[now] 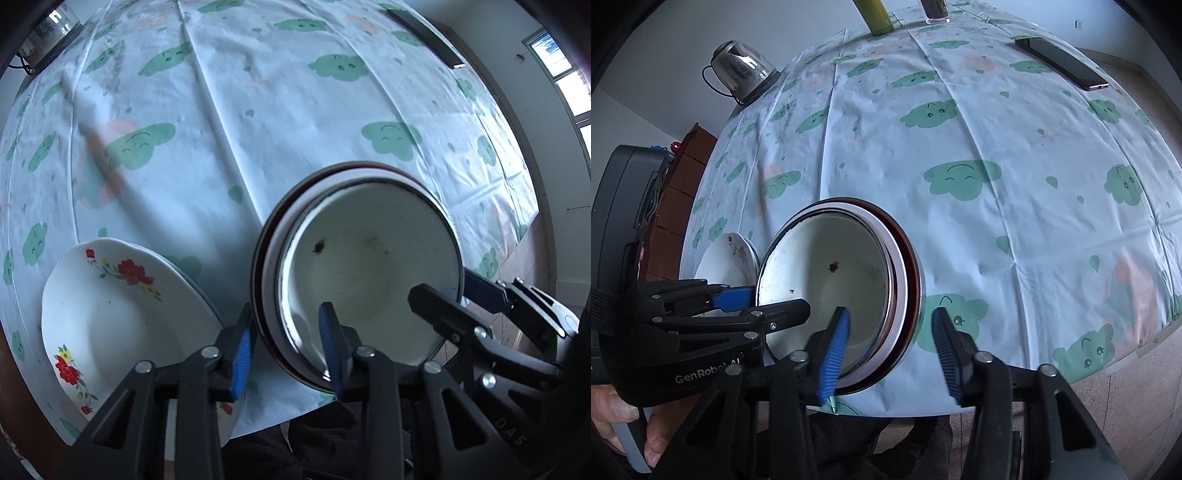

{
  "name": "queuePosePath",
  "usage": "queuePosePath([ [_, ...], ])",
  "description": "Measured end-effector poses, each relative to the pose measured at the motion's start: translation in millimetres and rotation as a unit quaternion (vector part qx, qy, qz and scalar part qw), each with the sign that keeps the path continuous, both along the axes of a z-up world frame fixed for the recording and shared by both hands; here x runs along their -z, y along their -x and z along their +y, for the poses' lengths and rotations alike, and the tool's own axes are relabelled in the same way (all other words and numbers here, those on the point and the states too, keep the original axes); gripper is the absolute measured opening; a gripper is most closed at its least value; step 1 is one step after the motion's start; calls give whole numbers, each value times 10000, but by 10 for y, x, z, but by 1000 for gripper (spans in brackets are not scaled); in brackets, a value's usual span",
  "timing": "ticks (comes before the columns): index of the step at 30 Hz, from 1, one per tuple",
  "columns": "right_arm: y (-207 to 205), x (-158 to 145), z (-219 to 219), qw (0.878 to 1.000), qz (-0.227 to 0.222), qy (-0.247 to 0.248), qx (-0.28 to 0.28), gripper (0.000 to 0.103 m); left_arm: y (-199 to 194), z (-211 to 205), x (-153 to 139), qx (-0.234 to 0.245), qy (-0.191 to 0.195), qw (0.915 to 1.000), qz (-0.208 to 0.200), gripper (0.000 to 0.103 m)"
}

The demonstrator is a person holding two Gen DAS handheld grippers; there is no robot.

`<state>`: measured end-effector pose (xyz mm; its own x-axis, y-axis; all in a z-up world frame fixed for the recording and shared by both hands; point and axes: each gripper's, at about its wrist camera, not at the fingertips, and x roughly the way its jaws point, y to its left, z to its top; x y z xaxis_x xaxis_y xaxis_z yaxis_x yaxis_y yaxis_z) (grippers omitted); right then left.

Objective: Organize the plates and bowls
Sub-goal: 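Lift the nested bowl stack with both tools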

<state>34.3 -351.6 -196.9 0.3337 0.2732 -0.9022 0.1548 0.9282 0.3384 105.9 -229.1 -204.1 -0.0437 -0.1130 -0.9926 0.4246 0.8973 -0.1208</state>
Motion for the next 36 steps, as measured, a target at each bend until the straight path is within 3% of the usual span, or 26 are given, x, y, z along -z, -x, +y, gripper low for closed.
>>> queuePosePath([
  [10, -1, -30, 0, 10000, 30, 74, 41, 35, 11, -17, 29, 77, -67, 9999, -49, 29],
  [36, -46, -294, 107, 9997, -57, 185, -142, 35, 4, 193, -389, -3, 150, 9996, -258, 29],
])
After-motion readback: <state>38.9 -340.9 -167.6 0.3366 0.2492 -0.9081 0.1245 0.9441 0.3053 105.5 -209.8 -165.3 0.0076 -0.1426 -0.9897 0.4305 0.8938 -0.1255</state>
